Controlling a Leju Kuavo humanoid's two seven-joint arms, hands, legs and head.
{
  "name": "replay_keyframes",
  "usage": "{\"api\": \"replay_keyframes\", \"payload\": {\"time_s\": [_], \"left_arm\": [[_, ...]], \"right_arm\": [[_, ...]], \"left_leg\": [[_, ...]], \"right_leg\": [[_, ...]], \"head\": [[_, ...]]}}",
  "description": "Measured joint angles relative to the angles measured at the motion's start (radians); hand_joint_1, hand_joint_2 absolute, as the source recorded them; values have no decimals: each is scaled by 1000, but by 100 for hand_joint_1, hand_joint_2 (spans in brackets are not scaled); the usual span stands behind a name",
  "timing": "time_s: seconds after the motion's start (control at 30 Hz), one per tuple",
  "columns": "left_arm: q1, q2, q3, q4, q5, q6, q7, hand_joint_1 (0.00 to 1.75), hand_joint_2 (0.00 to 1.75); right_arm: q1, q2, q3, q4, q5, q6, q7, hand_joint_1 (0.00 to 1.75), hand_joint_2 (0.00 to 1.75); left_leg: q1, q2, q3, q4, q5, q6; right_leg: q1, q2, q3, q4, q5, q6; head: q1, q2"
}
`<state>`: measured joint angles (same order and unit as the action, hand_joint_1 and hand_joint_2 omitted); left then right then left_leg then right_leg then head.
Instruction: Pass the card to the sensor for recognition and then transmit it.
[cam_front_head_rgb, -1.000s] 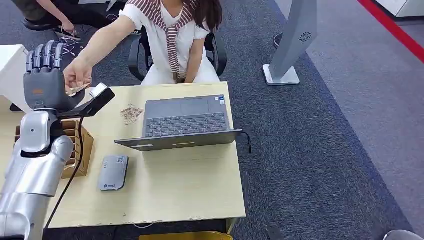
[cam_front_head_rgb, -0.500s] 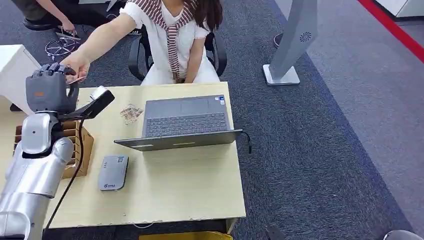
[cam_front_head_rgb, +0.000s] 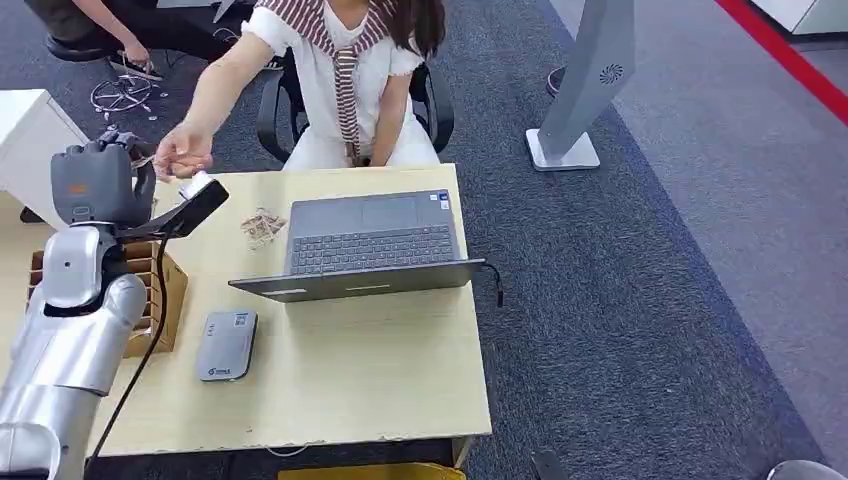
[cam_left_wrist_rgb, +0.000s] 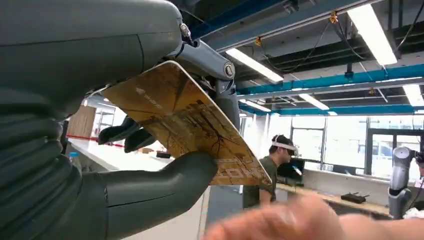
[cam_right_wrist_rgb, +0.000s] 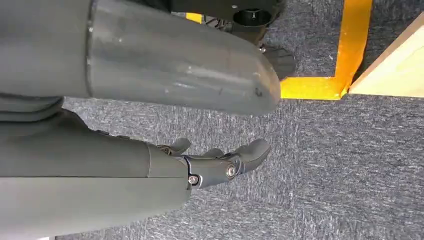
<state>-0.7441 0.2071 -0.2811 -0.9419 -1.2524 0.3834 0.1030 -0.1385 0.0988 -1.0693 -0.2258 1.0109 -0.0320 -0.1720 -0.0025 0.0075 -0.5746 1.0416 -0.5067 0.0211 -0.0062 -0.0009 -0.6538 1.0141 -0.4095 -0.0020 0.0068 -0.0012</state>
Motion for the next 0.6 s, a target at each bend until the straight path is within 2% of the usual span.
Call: {"api": "replay_keyframes", "payload": {"time_s": [0.13, 0.2, 0.43, 0.6], "left_arm": [[27, 4, 0, -18, 32, 9, -23, 175, 175], [69, 8, 0, -63, 56, 30, -40, 175, 175], [312, 25, 0, -283, 115, 99, -87, 175, 175], [438, 31, 0, -372, 119, 120, -94, 175, 175]], "right_arm": [[2, 0, 2, 0, -6, 0, -2, 0, 0], [5, 0, 2, 0, -8, -1, -3, 0, 0], [25, 0, 2, 0, -24, -8, -18, 0, 0], [29, 0, 2, 0, -24, -9, -19, 0, 0]], "left_leg": [[0, 0, 0, 0, 0, 0], [0, 0, 0, 0, 0, 0], [0, 0, 0, -1, -1, 0], [0, 0, -1, -1, -1, 0]], "right_leg": [[0, 0, 0, 0, 0, 0], [0, 0, 0, 0, 0, 0], [0, 0, 0, 0, -1, 0], [0, 0, 0, -1, -2, 1]], "head": [[0, 0], [0, 0], [0, 0], [0, 0]]}}
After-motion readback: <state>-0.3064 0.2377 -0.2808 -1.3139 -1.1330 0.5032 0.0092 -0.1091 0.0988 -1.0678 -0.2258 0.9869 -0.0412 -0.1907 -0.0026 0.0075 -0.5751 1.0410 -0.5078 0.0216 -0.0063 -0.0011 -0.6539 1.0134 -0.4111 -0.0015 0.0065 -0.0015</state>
